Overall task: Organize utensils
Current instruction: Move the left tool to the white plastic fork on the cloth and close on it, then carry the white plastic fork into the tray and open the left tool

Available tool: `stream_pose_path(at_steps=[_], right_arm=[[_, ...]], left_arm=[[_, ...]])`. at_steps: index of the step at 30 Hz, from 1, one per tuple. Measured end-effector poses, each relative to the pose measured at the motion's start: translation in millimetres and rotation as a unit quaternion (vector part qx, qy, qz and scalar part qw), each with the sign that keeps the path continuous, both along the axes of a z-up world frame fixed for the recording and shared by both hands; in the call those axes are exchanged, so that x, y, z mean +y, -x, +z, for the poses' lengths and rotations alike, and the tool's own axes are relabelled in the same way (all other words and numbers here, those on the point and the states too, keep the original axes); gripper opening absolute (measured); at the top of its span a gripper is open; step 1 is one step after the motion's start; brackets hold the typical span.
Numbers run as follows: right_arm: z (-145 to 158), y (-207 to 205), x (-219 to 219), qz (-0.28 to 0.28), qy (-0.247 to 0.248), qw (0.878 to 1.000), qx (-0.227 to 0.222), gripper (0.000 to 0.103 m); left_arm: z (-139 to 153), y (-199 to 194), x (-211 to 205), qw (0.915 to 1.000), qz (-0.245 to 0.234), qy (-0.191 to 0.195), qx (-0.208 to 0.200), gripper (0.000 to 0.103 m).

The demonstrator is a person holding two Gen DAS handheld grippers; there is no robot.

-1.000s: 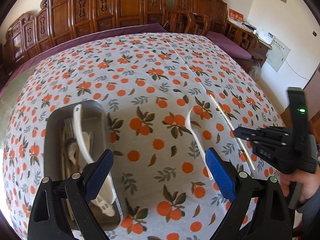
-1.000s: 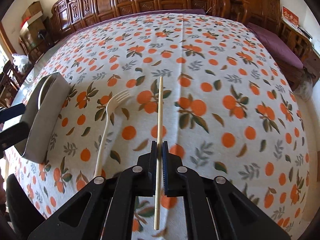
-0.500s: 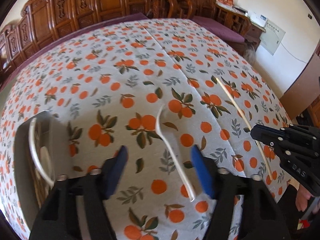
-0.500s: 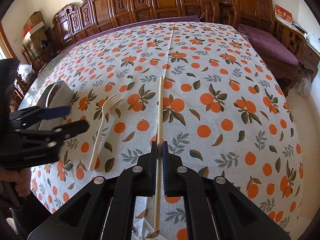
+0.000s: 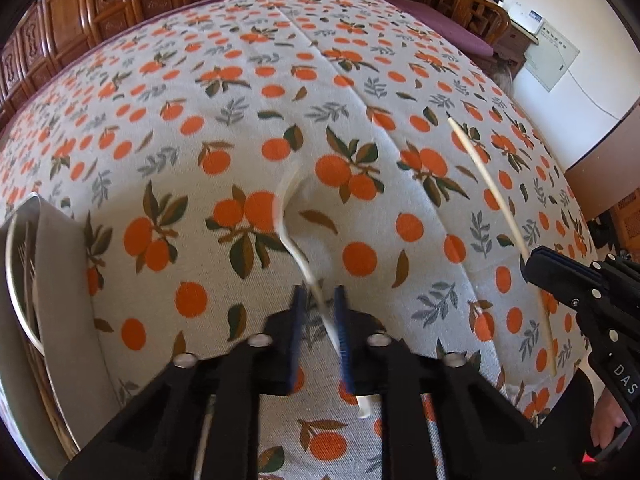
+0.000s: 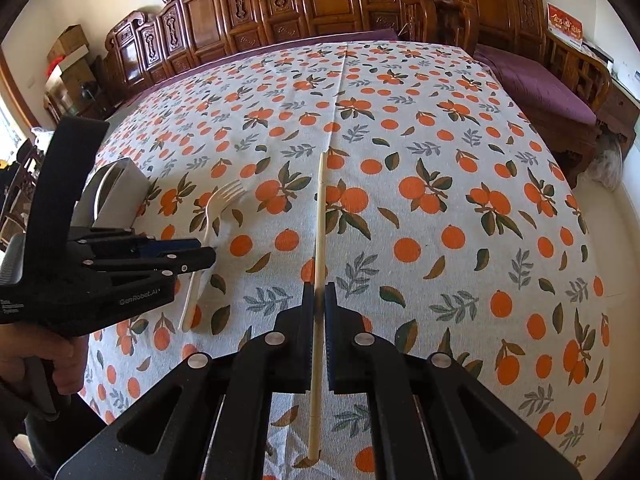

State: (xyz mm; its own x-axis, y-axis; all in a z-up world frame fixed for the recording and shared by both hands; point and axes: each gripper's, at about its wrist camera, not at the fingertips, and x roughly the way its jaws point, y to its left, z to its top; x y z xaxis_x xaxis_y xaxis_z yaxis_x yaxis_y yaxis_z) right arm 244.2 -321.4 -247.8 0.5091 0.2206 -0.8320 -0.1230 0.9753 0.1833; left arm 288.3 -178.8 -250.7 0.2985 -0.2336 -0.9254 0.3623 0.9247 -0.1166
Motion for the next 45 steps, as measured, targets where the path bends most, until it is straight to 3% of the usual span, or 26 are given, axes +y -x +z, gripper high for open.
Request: stream_pose_path(at_steps=[2,9,27,45], right_arm=[[2,2,1,0.001,0.0,1.0,-0.001,0.006],[9,7,11,0.006,-0.005,1.0,-0.007,0.006],[47,8,70,0.051,-0.018,0.998,-0.041,0.006],[67,11,109,0.085,-0.028,0.994,-0.057,0.006]], left_arm=[[0,1,4,1.0,0.004,0.006,0.004,0.002],[15,12,18,0.9999,0.008,0.014,-0.004,0.002],[84,38,95,0.9953,0.053,0.028,-0.075,0.003],[99,28,191,0.9872,0.128,0.025,-0.091,0.003]])
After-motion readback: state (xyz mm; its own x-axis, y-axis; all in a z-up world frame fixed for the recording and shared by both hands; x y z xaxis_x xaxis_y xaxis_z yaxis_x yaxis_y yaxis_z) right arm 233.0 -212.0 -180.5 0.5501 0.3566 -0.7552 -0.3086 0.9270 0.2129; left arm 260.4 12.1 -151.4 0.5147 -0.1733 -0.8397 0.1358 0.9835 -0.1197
